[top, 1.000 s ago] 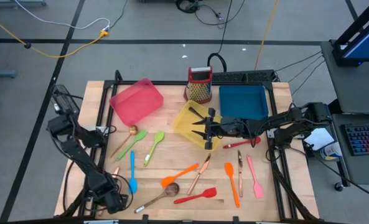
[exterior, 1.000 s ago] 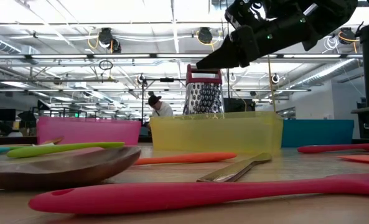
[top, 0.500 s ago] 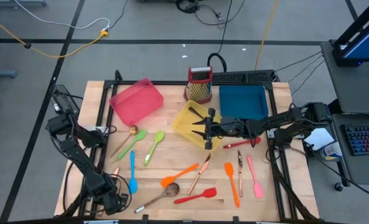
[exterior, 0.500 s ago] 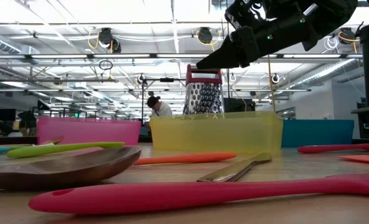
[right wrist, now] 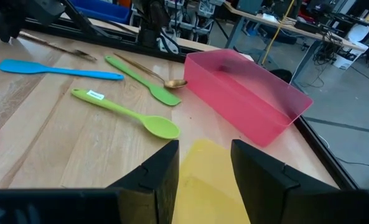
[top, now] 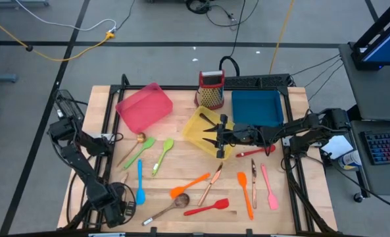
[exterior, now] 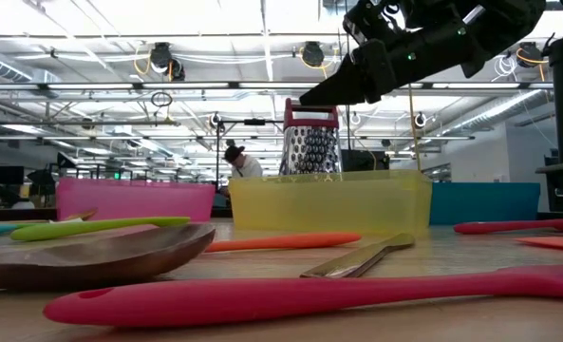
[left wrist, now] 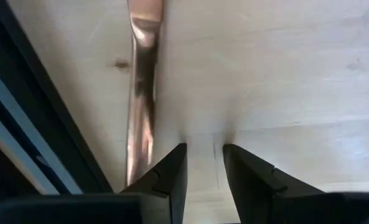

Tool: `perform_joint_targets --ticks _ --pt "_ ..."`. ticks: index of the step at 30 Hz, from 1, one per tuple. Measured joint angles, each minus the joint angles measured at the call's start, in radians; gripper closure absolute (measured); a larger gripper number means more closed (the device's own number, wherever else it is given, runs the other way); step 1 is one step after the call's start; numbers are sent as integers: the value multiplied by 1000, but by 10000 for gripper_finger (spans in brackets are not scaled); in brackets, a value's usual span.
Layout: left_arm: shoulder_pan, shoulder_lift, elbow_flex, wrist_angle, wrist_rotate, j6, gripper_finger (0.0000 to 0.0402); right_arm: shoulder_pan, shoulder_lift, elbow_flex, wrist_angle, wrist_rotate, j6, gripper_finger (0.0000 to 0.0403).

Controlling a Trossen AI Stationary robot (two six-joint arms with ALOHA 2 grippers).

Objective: Pick & Place Kitchen Items
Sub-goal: Put the brown table knife into the yellow bin

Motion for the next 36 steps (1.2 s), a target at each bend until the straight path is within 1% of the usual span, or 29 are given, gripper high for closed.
perform_joint_targets --ticks 11,14,16,17,18,19,22,24,26,30,34,36 --pt "13 1 0 9 -53 -5 289 0 0 0 0 0 -11 264" --pt "13 3 14 -13 -62 -5 289 0 0 0 0 0 -11 264" --pt "18 5 35 -41 -73 -11 289 0 0 0 1 0 -11 264" --pt "21 6 44 -61 -91 -15 289 0 0 0 2 0 -11 264" --pt "27 6 55 -110 -136 -1 289 0 0 0 6 0 -11 264" --pt "38 5 65 -140 -151 6 289 0 0 0 9 0 -11 264" --pt "71 10 104 -251 -216 66 289 0 0 0 8 0 -11 264" --pt "103 6 134 -323 -228 124 289 0 0 0 8 0 -11 264" --pt "137 8 151 -379 -208 176 289 0 0 0 8 -4 -12 264" --pt "190 7 165 -518 -85 290 289 0 0 0 0 -49 -11 264" --pt "229 6 167 -588 62 386 289 0 0 0 0 -85 -11 264" --pt "234 6 167 -593 75 407 289 0 0 0 0 -103 -11 264"
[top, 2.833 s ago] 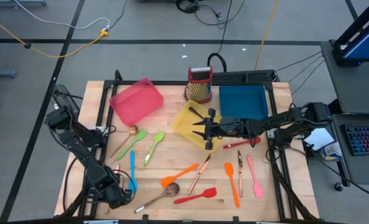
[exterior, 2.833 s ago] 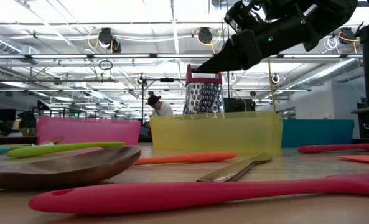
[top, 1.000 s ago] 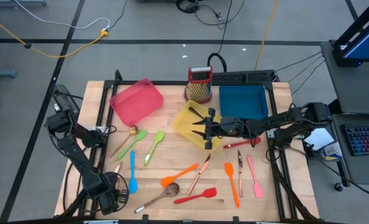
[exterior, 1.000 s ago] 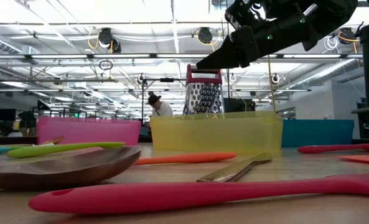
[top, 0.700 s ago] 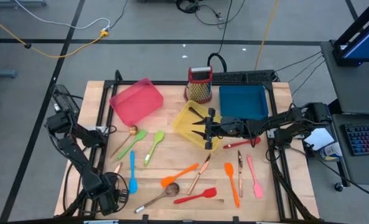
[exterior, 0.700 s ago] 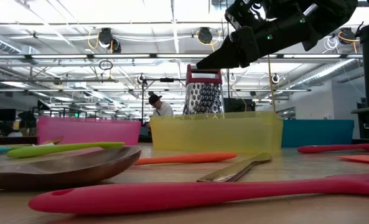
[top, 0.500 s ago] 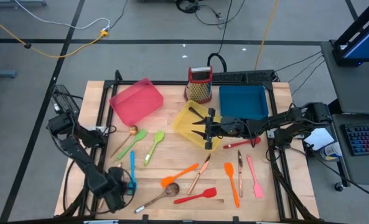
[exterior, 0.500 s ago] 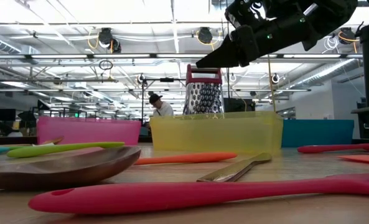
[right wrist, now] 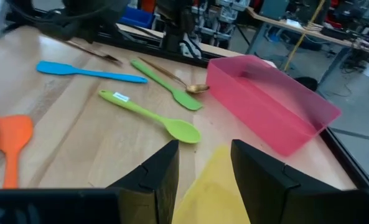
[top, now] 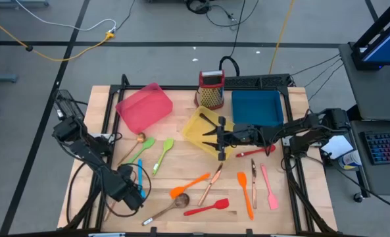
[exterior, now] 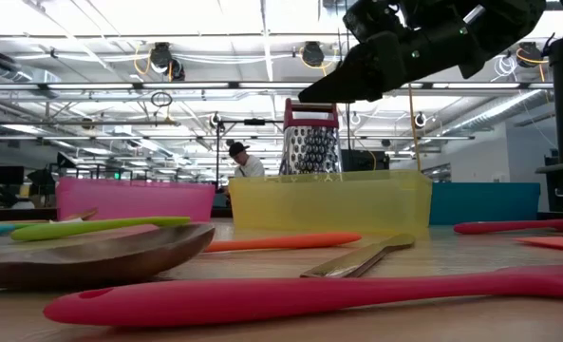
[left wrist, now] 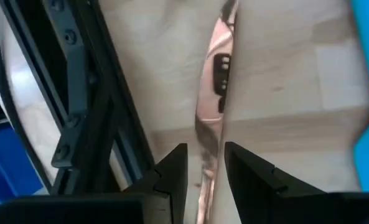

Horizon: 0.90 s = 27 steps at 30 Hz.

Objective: Pick & Place Kitchen Items
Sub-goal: Put the brown table knife into the yellow bin

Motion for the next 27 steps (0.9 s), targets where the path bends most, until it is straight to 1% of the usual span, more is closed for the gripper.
perform_joint_targets --ticks 5,11,20,27 --pt "-2 -1 -29 34 -19 8 289 0 0 0 -11 -1 15 264" --pt "-13 -1 -118 159 -7 15 289 0 0 0 -24 -1 26 264" --pt "-12 -6 -165 184 10 34 289 0 0 0 -23 -1 27 264" --pt "-12 -8 -202 269 15 44 289 0 0 0 -24 -1 27 264"
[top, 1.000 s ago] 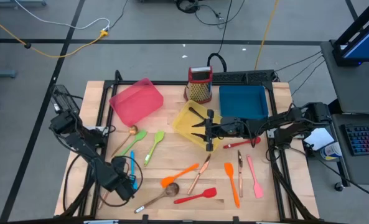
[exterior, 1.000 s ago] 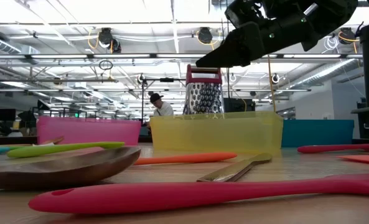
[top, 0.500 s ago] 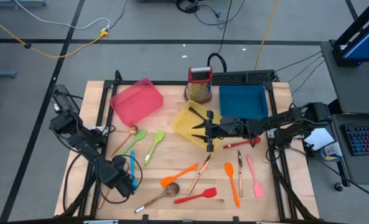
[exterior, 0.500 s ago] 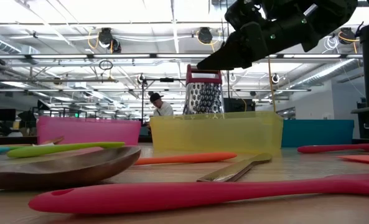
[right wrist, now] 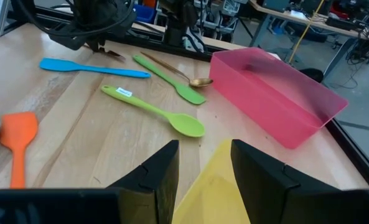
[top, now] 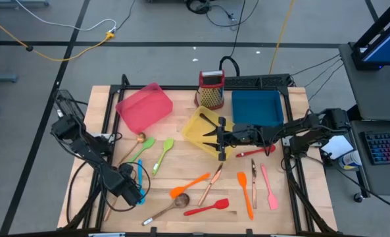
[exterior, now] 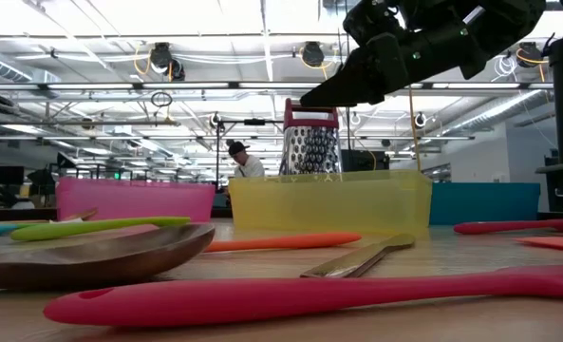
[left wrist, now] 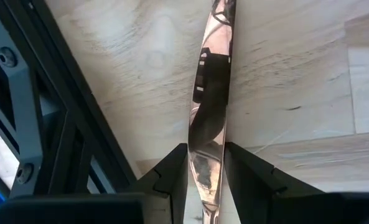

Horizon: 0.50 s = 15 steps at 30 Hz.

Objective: Pick & Place Kitchen Items
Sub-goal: Put the brown table knife into the yellow bin

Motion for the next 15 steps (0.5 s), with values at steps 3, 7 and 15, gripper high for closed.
perform_joint_targets --ticks 3,7,15 --pt "0 -1 -5 9 0 0 289 0 0 0 -7 0 0 264" --pt "0 -1 -6 7 0 0 289 0 0 0 -21 0 0 264" --pt "-1 2 -7 13 -6 9 354 0 0 0 -29 0 0 264"
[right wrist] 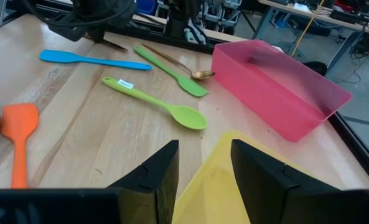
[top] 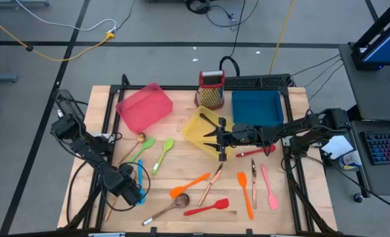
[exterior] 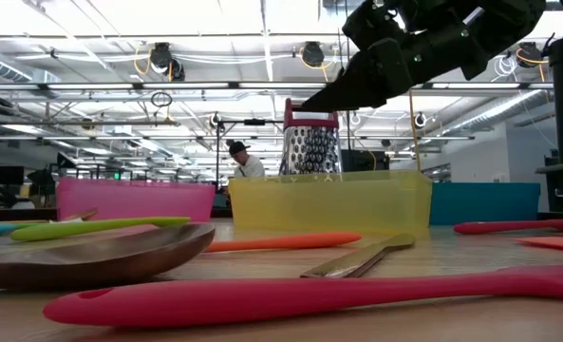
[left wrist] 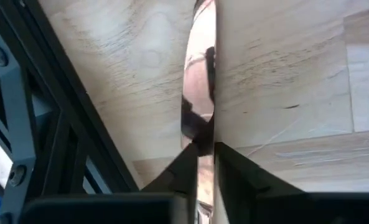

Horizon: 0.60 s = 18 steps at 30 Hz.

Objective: Pick & Place Kitchen Items
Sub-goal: Put the brown table knife into the yellow bin

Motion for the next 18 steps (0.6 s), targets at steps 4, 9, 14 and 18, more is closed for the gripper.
perform_joint_targets --ticks 4,9,14,18 --pt "-1 0 0 2 -14 27 394 0 0 0 0 0 0 264" --pt "0 1 0 -1 -16 33 392 0 0 0 0 0 0 264" --pt "19 5 13 -19 -27 50 392 0 0 0 4 0 0 264" --pt "40 -3 42 -65 -31 109 386 0 0 0 10 0 0 264"
